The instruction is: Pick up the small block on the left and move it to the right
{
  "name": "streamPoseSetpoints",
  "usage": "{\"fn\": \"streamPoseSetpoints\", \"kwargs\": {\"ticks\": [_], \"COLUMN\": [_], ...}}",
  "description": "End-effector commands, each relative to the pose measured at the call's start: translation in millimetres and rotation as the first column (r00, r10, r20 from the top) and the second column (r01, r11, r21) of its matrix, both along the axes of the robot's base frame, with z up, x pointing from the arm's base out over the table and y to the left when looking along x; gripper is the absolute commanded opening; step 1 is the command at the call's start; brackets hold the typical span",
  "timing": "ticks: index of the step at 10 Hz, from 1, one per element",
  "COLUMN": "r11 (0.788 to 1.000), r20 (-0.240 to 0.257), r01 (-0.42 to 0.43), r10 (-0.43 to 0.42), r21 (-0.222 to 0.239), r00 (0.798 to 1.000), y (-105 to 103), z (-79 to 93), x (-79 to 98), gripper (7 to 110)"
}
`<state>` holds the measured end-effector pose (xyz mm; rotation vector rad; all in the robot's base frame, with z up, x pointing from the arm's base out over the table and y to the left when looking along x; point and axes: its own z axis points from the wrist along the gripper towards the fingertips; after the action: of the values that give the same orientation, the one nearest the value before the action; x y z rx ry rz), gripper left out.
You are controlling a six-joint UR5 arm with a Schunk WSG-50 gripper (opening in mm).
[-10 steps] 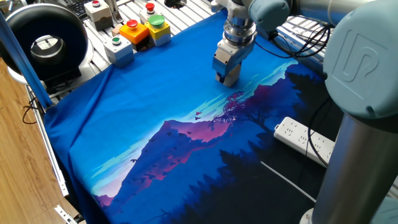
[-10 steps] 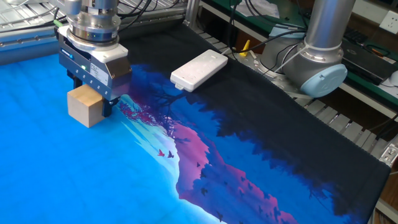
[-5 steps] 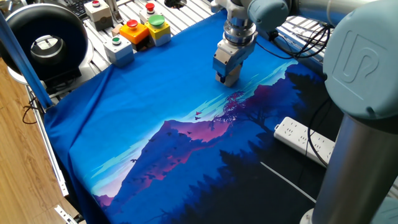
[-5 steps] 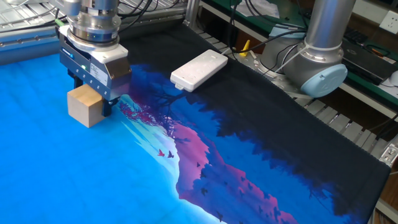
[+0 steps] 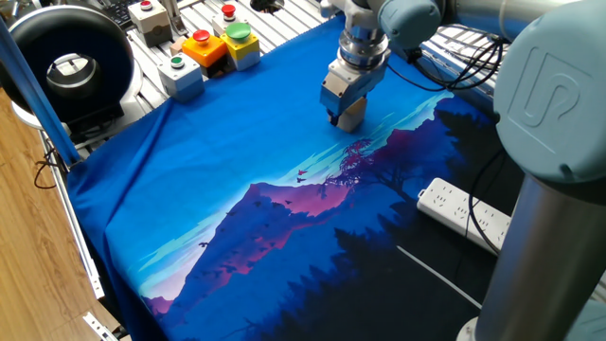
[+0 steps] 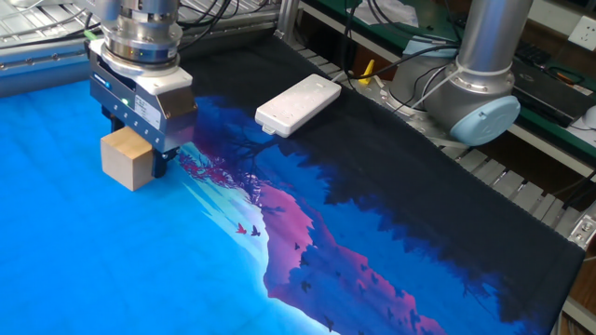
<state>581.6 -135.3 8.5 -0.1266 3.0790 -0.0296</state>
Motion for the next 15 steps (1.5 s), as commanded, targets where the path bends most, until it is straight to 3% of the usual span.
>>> {"fn": "streamPoseSetpoints", "kwargs": {"ticks": [1,5,6,7,8,9,10,11,15], "r11": [1.000,1.000,0.999,0.998,0.996,0.995,0.994,0.993,0.991], "r20": [0.011,0.013,0.026,0.039,0.054,0.059,0.063,0.072,0.080], "r01": [0.006,-0.007,-0.017,-0.029,-0.039,-0.050,-0.056,-0.066,-0.085], "r10": [-0.007,0.007,0.016,0.027,0.035,0.045,0.050,0.059,0.077], "r21": [0.010,0.011,0.032,0.061,0.075,0.084,0.091,0.101,0.102], "r00": [1.000,1.000,1.000,0.999,0.998,0.997,0.997,0.996,0.994], "y": [1.3,1.6,6.6,13.6,17.3,19.9,21.6,23.8,22.4], "z": [1.2,0.4,0.7,1.1,1.0,0.9,1.0,1.7,2.7], "x": [2.6,4.2,7.6,11.1,15.0,16.5,17.4,19.5,21.9], "gripper": [7,7,7,22,22,44,44,88,88]}}
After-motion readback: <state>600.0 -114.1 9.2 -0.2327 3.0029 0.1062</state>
